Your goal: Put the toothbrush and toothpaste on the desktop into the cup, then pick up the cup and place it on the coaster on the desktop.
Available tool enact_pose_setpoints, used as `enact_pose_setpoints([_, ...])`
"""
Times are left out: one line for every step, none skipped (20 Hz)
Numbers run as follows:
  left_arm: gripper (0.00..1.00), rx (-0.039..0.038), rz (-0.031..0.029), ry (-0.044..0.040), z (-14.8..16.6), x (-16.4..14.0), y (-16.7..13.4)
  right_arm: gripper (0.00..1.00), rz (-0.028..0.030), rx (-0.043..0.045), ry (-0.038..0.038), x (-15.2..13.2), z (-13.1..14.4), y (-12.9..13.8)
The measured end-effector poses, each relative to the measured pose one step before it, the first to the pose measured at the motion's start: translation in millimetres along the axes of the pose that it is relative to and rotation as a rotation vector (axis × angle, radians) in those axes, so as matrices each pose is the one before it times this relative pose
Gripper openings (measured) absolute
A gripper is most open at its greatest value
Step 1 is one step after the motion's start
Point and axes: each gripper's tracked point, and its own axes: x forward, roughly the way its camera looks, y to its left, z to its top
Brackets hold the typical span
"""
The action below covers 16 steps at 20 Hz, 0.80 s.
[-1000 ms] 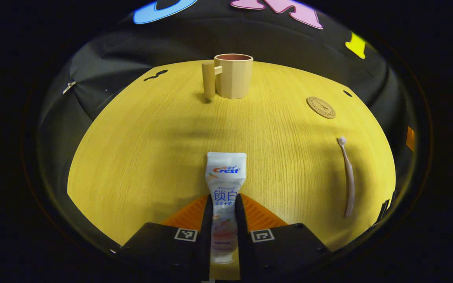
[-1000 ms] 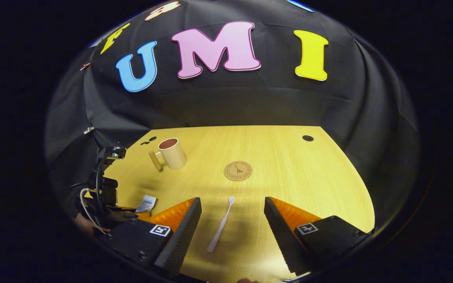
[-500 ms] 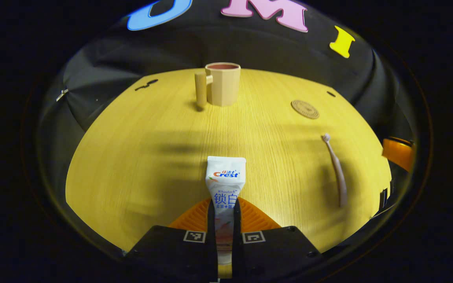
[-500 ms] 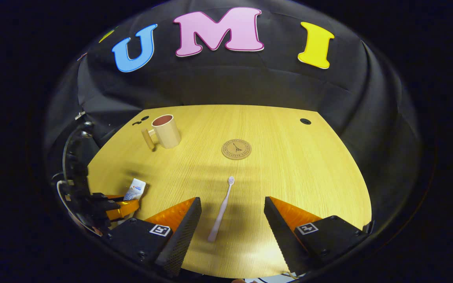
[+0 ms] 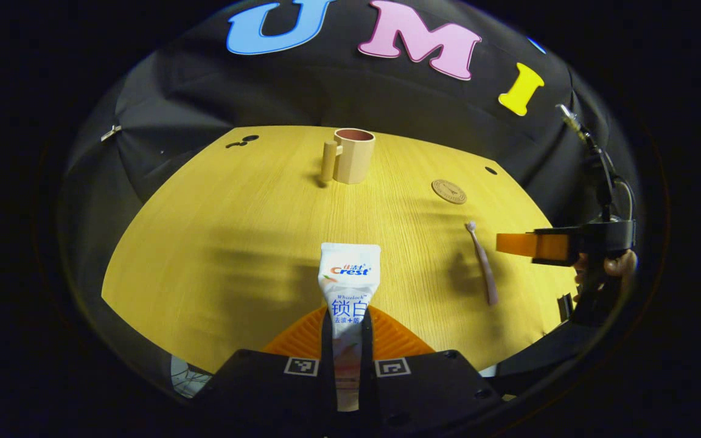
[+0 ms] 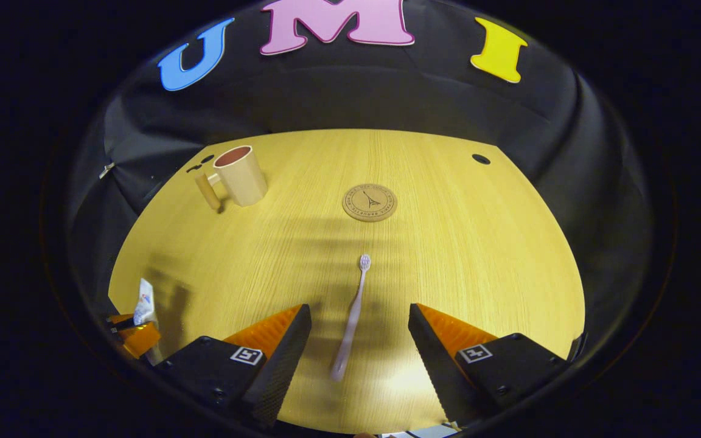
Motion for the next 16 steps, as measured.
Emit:
enact_pose_setpoints([0.19,-0.01609,0.00304,-0.00106,-0.20,-3.84,3.02,0.99,-0.00964,0.00520,0.01730,6.43,-3.37,-2.53])
enact_pose_setpoints([0.19,-0.00897,0.00448,-0.00171,0.20,-3.09,2.80,1.00,-0.01225,0.00409,0.01579,3.81,-4.28,-2.52])
enact_pose_setpoints([0.19,0.00049,0.00931,-0.00455,0.68,-2.46,4.66,0.99,-0.02066,0.00719,0.00857,3.30,-2.14,-5.24])
enact_pose_setpoints([0.19,0.00301,0.00924,-0.00763,1.39,-2.81,4.53,0.99,-0.01017,0.01467,0.00816,5.52,-1.48,-3.13])
enact_pose_setpoints([0.19,-0.00185,0.00440,-0.00422,0.43,-3.00,2.93,0.99,-0.00529,0.01262,0.01101,4.32,-2.16,-2.01])
enact_pose_setpoints([0.19,-0.00622,0.00145,-0.00045,-1.22,-1.55,2.10,0.98,-0.00816,0.00307,0.00841,3.63,-2.49,-2.71])
enact_pose_setpoints([0.19,-0.00620,0.00090,0.00079,-0.71,-1.76,2.16,0.98,-0.00512,-0.00440,0.00640,2.95,-1.18,-1.38])
enact_pose_setpoints([0.19,-0.00440,0.00276,0.00432,-2.95,-0.48,2.59,0.99,-0.00135,-0.00740,0.00645,2.44,-2.13,1.05])
enact_pose_setpoints([0.19,-0.00330,-0.00054,0.00639,-2.69,-0.30,0.82,0.98,0.00050,-0.00916,0.00478,2.62,-1.02,1.91])
enact_pose_setpoints([0.19,-0.00326,0.00364,-0.00123,-1.52,-0.74,1.86,0.98,-0.00037,-0.01226,0.00266,1.96,-1.32,1.58])
enact_pose_setpoints([0.19,-0.00170,0.00260,-0.00978,1.25,-0.60,1.38,0.98,-0.00379,-0.01203,0.00548,2.78,-1.68,2.11])
enact_pose_setpoints([0.19,-0.00004,-0.00349,-0.00290,-0.63,-0.33,-0.54,0.98,-0.00318,-0.00852,0.00925,3.42,-2.85,2.15])
enact_pose_setpoints([0.19,0.00068,-0.00223,0.00351,-1.02,-0.44,-0.53,0.98,-0.00263,-0.00040,0.02159,2.85,-5.13,2.22])
enact_pose_setpoints([0.19,0.00057,0.00045,0.00050,-0.34,0.23,0.95,0.99,0.01964,0.02292,0.00299,0.03,0.63,6.94])
enact_pose_setpoints([0.19,-0.00139,-0.00292,-0.00024,0.02,0.62,-0.43,0.98,0.00346,0.01842,0.00941,1.79,-1.37,2.24])
enact_pose_setpoints([0.19,-0.00370,-0.00463,0.00159,-1.30,0.12,-1.11,0.94,0.00750,0.02006,0.01059,1.38,-0.62,2.91])
